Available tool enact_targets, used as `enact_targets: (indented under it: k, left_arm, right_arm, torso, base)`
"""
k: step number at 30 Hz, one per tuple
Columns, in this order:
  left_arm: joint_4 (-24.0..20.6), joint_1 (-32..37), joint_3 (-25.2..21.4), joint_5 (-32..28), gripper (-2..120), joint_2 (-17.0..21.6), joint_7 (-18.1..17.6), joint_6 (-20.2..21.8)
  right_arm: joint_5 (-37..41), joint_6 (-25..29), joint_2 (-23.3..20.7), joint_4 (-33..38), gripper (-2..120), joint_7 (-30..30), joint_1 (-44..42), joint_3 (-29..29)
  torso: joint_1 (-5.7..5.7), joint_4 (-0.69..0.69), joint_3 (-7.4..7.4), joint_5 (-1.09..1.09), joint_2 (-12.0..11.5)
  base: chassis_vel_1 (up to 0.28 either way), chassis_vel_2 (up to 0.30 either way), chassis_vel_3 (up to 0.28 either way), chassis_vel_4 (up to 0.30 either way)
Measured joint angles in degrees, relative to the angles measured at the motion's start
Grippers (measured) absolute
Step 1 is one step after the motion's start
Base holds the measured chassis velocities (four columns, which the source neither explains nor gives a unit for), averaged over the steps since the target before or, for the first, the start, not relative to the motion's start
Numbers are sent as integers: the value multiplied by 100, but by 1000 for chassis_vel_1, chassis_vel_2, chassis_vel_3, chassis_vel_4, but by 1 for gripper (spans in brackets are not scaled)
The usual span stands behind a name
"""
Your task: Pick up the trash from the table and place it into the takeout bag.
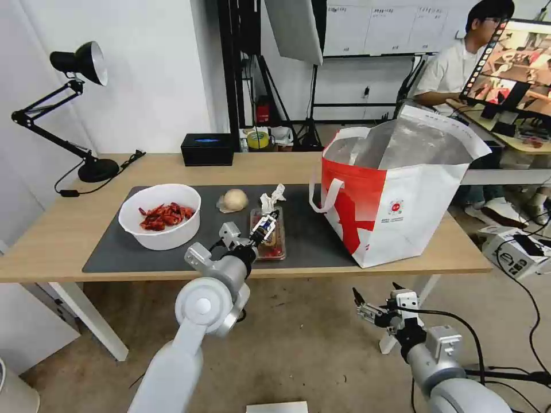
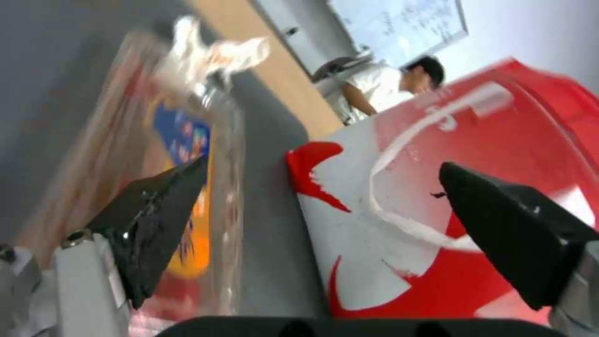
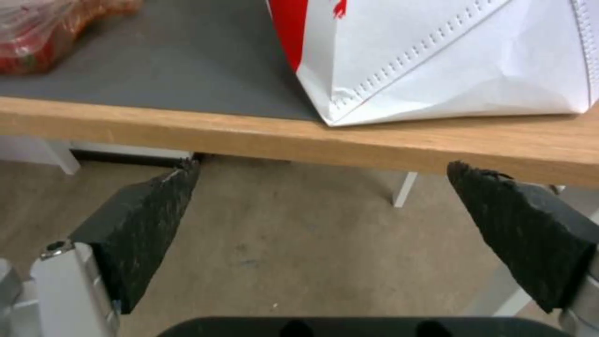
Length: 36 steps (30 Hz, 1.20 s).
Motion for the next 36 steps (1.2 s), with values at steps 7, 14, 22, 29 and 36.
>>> enact_targets:
  k: [7, 14, 22, 29, 36]
  left_arm:
    - [470, -247, 486, 2736, 77, 1159, 2090, -360]
    - [915, -592, 831, 3262, 52, 1904, 3151, -741]
    - [1188, -771, 1044, 3418, 27, 2076, 3383, -820]
    - [1263, -759, 1066, 3450, 0, 2088, 3377, -754]
    - [1307, -751, 1091, 3498, 0, 2173, 3364, -760]
  right_arm:
    - [1723, -323, -188, 189, 100, 342, 305, -71]
    - [3204, -353, -325, 233, 100, 767, 665, -67]
    - [3782, -241, -450, 189, 100, 767, 885, -120]
    - [4532, -139, -527, 112, 100, 1030, 1261, -251]
    - [5306, -73, -669, -28, 100, 1179, 1765, -391]
  torso:
    - [0, 2, 0, 0, 0]
    - [0, 0, 0, -1, 0]
    - [0, 0, 0, 0, 0]
    - [1, 0, 0, 0, 0]
    - [0, 0, 0, 1, 0]
  base:
    - [0, 0, 0, 0]
    - [0, 0, 0, 0]
    - [0, 0, 0, 0]
    - [0, 0, 0, 0]
    - [0, 0, 0, 0]
